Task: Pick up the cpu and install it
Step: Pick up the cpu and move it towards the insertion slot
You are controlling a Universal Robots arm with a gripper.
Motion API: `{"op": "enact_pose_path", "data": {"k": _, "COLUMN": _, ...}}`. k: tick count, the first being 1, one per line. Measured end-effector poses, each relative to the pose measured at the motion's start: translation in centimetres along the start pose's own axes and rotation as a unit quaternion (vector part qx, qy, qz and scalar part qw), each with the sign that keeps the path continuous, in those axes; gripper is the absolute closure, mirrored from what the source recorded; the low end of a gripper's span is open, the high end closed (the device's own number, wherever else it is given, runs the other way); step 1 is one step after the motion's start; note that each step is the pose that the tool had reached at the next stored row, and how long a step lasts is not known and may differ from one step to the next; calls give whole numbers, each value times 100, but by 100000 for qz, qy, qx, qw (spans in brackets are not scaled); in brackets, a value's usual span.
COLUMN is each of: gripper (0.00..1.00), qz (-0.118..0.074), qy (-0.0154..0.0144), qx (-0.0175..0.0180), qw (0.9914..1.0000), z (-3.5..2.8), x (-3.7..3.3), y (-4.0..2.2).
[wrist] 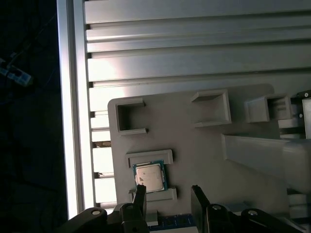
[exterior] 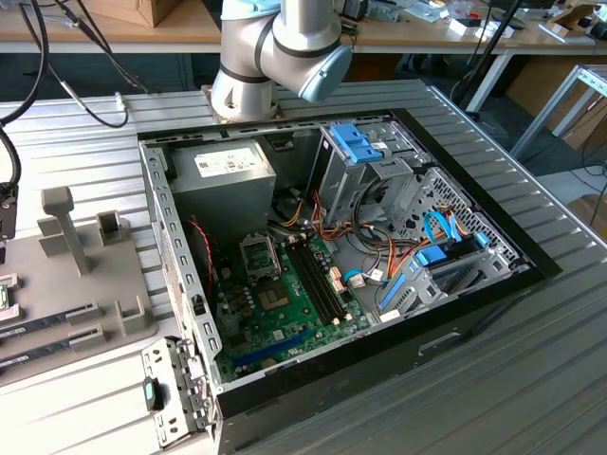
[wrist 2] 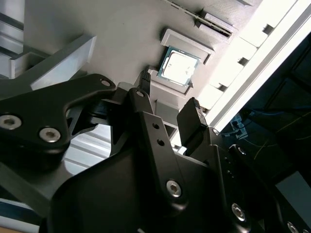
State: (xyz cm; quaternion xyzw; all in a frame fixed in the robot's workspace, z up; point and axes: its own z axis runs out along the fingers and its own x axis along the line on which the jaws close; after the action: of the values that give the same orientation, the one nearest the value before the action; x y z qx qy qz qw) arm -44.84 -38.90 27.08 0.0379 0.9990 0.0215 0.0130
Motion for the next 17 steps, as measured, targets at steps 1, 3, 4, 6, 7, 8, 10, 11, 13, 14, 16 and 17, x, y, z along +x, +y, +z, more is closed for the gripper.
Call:
{"op": "enact_pose_path", "data": {"k": 1, "gripper": 51, "qz": 1, "qy": -2, "qx": -2, "qw": 100000, "z": 3, "x": 0, "y": 0}}
{"op": "enact_pose_path", "data": {"k": 3, "gripper": 51, "qz": 1, "qy": -1, "qx": -1, "qw": 100000, "z": 6, "x": 0, "y": 0}}
{"op": "enact_pose_path", "data": {"k": 4, "gripper": 51, "qz": 1, "qy": -1, "qx": -3, "qw": 100000, "z": 8, "x": 0, "y": 0}}
{"op": "enact_pose_path", "data": {"k": 6, "gripper": 51, "qz": 0, "qy": 0, "qx": -1, "qw": 100000, "z": 12, "x": 0, "y": 0}}
{"op": "enact_pose_path", "data": {"k": 7, "gripper": 51, "qz": 0, "qy": -1, "qx": -2, "qw": 100000, "z": 13, "x": 1, "y": 0}}
{"op": "enact_pose_path", "data": {"k": 8, "gripper": 51, "qz": 1, "qy": 2, "qx": 0, "qw": 100000, "z": 15, "x": 1, "y": -1}}
{"op": "enact_pose_path", "data": {"k": 10, "gripper": 51, "qz": 0, "qy": 1, "qx": -1, "qw": 100000, "z": 19, "x": 1, "y": -1}}
{"op": "enact_pose_path", "data": {"k": 11, "gripper": 51, "qz": 1, "qy": -1, "qx": -1, "qw": 100000, "z": 20, "x": 1, "y": -1}}
{"op": "enact_pose_path", "data": {"k": 13, "gripper": 51, "qz": -1, "qy": -2, "qx": -1, "qw": 100000, "z": 24, "x": 1, "y": -1}}
{"op": "enact_pose_path", "data": {"k": 14, "gripper": 51, "qz": 0, "qy": -2, "qx": -3, "qw": 100000, "z": 26, "x": 1, "y": -1}}
{"op": "enact_pose_path", "data": {"k": 16, "gripper": 51, "qz": -1, "qy": -1, "qx": -2, "qw": 100000, "z": 29, "x": 1, "y": -1}}
{"op": "enact_pose_path", "data": {"k": 17, "gripper": 51, "qz": 0, "qy": -1, "qx": -2, "qw": 100000, "z": 30, "x": 1, "y": -1}}
